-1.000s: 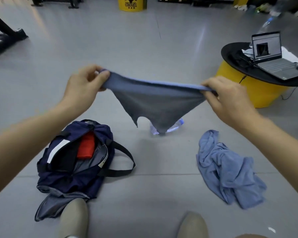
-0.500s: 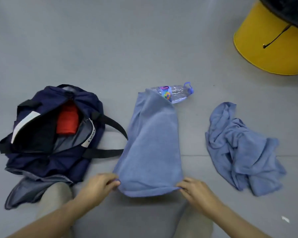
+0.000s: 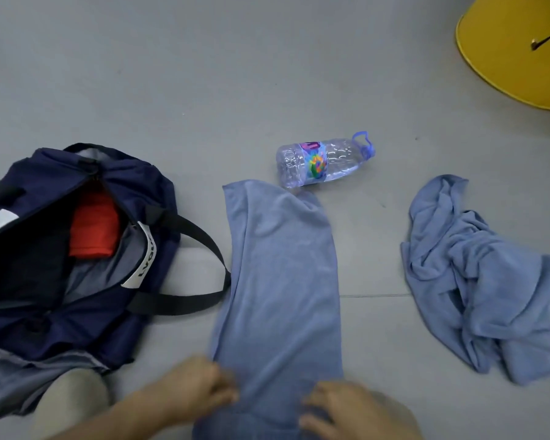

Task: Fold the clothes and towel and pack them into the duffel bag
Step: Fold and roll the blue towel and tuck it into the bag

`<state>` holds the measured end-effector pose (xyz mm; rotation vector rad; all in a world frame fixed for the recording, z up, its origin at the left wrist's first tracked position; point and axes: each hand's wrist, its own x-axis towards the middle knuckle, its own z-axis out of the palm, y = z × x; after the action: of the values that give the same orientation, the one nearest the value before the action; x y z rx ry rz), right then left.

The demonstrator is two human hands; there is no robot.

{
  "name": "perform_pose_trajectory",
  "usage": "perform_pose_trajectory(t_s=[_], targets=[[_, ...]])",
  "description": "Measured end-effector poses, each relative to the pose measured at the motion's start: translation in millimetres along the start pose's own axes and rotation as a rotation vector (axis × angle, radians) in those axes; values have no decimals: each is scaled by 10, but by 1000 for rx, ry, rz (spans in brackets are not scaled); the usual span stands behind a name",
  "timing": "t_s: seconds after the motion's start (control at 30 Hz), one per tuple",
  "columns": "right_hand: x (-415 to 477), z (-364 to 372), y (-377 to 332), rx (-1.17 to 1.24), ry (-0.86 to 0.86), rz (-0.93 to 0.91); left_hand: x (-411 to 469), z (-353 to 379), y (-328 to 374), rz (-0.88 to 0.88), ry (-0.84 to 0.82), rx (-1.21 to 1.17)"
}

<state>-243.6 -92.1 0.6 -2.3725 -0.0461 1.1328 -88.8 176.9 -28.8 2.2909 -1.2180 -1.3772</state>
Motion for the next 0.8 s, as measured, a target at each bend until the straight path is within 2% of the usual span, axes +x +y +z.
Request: perform_pose_trajectory(t_s=[0.1,0.17,0.2,0.3,0.4,0.53,0.73,0.8], targets=[[272,-615,211,-78,247,7,624,-627,70,-44,472,-74],[614,-1070,329,-173,397,2,1026,-1011,77,-71,681,-96],[768,-1272,403,-168,472,8,1209,-1168,64,-98,720,-100],[1206,-1708,597,-203,511,66,1615,-1397,-78,-202,646,-101],[1524,-1709,705,-218,425,132,1664,-1219,-377,-301,514,91],[1715,-1400,816,-344,411,156,1489,-1090,-901,-256,502,370],[1622,-1270,788,-321,418,178,1263,-1187,-1392,-147,466,564],[1599,-1366,765,-250,484,197,1203,-1240,-1440,-143,448,577]])
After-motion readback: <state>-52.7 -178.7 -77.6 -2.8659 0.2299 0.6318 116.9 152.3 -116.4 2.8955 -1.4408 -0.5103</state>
